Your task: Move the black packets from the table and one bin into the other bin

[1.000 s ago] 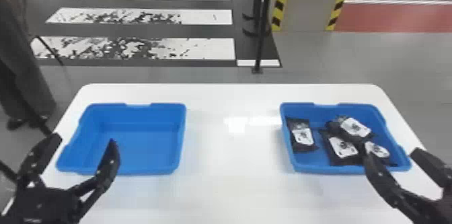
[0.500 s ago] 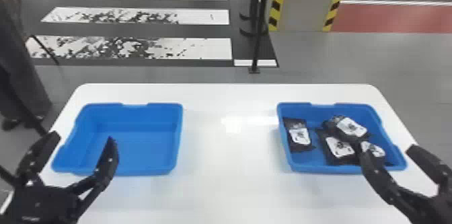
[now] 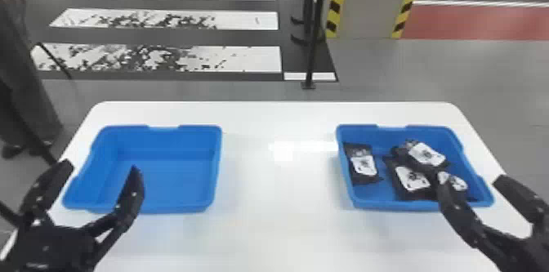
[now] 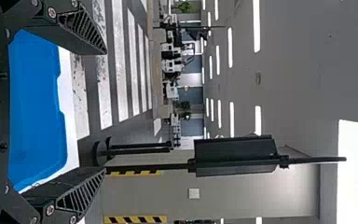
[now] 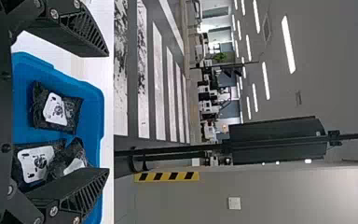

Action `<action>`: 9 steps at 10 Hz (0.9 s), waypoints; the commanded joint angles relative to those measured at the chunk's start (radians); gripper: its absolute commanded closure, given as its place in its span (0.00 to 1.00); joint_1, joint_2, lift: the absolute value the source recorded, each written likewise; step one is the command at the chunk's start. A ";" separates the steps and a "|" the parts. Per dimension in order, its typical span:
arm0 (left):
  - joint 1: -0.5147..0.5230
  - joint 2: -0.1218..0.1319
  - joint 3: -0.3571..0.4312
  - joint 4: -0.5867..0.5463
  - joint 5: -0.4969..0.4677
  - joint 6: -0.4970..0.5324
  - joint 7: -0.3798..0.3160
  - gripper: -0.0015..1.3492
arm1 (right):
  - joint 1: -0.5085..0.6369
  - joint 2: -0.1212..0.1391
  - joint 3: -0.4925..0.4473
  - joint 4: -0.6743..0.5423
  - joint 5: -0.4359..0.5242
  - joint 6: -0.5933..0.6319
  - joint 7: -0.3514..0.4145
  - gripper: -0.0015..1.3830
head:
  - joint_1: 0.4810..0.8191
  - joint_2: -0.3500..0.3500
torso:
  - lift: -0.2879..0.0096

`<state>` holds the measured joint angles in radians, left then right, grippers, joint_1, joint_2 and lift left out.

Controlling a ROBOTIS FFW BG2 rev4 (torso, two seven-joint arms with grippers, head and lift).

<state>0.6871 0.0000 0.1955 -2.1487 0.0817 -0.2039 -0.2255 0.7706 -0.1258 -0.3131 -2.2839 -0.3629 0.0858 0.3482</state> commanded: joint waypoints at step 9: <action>-0.002 -0.003 -0.002 0.000 0.002 0.005 0.000 0.12 | 0.000 -0.002 0.000 0.000 0.000 -0.010 0.002 0.11 | 0.63 0.46 | 0.60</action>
<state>0.6855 0.0000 0.1916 -2.1487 0.0837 -0.2007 -0.2254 0.7706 -0.1273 -0.3129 -2.2837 -0.3629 0.0765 0.3495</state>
